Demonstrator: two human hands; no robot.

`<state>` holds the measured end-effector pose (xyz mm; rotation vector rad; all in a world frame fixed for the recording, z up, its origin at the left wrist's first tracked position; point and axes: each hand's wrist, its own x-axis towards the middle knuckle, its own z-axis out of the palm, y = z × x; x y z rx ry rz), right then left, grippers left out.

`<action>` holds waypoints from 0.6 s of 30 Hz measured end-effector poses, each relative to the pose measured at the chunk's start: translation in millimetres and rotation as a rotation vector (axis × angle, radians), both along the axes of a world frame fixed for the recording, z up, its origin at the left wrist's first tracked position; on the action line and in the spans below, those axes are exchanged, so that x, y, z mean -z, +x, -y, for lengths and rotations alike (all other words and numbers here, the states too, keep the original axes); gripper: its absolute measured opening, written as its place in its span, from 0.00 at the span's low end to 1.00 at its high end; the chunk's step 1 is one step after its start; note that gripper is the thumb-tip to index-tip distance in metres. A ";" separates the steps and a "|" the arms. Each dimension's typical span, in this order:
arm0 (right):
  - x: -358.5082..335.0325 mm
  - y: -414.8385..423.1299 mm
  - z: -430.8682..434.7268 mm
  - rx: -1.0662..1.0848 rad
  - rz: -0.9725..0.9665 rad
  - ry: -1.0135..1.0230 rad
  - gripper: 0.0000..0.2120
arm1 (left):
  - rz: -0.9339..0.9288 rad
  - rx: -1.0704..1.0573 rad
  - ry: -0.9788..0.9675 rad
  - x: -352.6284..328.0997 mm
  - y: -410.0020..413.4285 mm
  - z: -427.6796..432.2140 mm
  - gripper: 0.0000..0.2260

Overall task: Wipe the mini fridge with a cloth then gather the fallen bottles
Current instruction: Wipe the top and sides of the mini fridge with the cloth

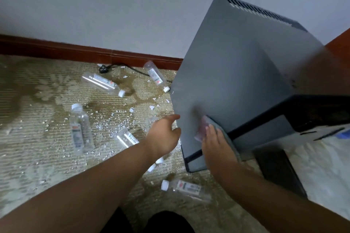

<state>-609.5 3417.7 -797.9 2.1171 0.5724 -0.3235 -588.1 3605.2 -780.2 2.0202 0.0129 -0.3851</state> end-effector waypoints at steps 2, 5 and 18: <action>32.5 0.0 -2.6 -0.008 -0.090 -0.006 0.26 | -0.037 0.013 0.011 16.4 -3.8 2.5 0.21; 85.7 4.8 -3.8 0.029 -0.182 0.008 0.27 | -0.107 0.081 0.048 43.9 -13.4 13.3 0.21; 140.6 -13.7 17.7 -0.275 -0.545 -0.179 0.28 | -0.225 0.135 0.193 83.8 -11.0 23.9 0.18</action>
